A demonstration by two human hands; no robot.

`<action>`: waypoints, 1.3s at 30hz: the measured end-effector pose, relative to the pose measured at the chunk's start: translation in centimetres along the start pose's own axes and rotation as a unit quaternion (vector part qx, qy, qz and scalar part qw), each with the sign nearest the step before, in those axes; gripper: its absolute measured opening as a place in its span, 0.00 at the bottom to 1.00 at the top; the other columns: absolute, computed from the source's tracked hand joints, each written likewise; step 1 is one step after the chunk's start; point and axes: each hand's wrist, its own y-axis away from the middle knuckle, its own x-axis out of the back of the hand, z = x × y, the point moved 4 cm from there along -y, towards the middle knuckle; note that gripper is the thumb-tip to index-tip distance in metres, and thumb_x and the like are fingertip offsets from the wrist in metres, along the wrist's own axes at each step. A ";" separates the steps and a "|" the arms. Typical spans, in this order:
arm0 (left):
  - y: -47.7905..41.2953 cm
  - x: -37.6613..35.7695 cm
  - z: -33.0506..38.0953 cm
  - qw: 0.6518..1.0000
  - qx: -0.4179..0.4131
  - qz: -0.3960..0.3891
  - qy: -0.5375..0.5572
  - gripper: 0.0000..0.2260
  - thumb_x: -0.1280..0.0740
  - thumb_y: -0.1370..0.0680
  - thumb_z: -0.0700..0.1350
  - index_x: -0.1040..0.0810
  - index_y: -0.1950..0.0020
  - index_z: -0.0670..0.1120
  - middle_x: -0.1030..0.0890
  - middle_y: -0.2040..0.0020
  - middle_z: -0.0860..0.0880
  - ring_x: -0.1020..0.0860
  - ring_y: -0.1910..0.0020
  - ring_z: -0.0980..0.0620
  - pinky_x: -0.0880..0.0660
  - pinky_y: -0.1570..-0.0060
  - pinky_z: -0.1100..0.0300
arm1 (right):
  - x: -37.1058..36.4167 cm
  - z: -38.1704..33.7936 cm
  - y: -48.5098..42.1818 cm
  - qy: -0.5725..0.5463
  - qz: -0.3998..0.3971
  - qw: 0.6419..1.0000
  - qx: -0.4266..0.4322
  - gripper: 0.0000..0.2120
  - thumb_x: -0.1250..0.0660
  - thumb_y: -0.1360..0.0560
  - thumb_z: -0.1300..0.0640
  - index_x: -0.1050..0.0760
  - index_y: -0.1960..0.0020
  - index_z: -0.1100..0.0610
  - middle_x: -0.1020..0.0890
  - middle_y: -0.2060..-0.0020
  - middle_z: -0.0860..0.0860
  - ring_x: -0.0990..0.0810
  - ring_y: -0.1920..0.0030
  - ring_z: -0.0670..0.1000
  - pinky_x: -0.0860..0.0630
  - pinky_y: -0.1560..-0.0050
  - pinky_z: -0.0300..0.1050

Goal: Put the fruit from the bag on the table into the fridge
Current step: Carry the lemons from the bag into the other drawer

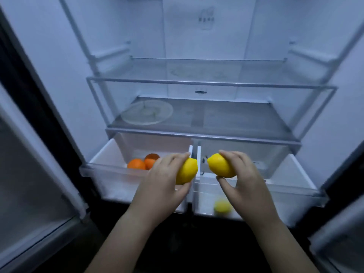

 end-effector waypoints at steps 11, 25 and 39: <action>-12.5 -10.6 -2.4 0.971 -0.160 -0.168 0.051 0.28 0.29 0.28 0.47 0.32 0.30 0.50 0.29 0.36 0.52 0.33 0.38 0.53 0.38 0.41 0.66 | 3.3 13.9 -3.4 0.011 -0.057 0.983 -0.176 0.26 0.27 0.31 0.57 0.30 0.37 0.43 0.27 0.43 0.39 0.26 0.43 0.41 0.25 0.44 0.47; -16.8 -24.8 -2.7 0.847 -0.306 -0.433 -0.045 0.23 0.34 0.26 0.43 0.34 0.31 0.50 0.30 0.36 0.49 0.31 0.37 0.48 0.28 0.45 0.50 | -2.6 23.4 -5.2 0.157 -0.440 0.872 -0.148 0.23 0.27 0.33 0.54 0.29 0.39 0.50 0.23 0.45 0.50 0.26 0.44 0.51 0.30 0.48 0.46; -18.8 -30.7 -2.6 0.788 -0.301 -0.521 -0.130 0.25 0.30 0.26 0.45 0.35 0.32 0.51 0.28 0.38 0.47 0.26 0.43 0.44 0.26 0.50 0.50 | -5.0 27.2 -5.5 0.234 -0.578 0.780 -0.046 0.27 0.26 0.34 0.48 0.34 0.40 0.51 0.26 0.45 0.52 0.26 0.46 0.55 0.32 0.56 0.47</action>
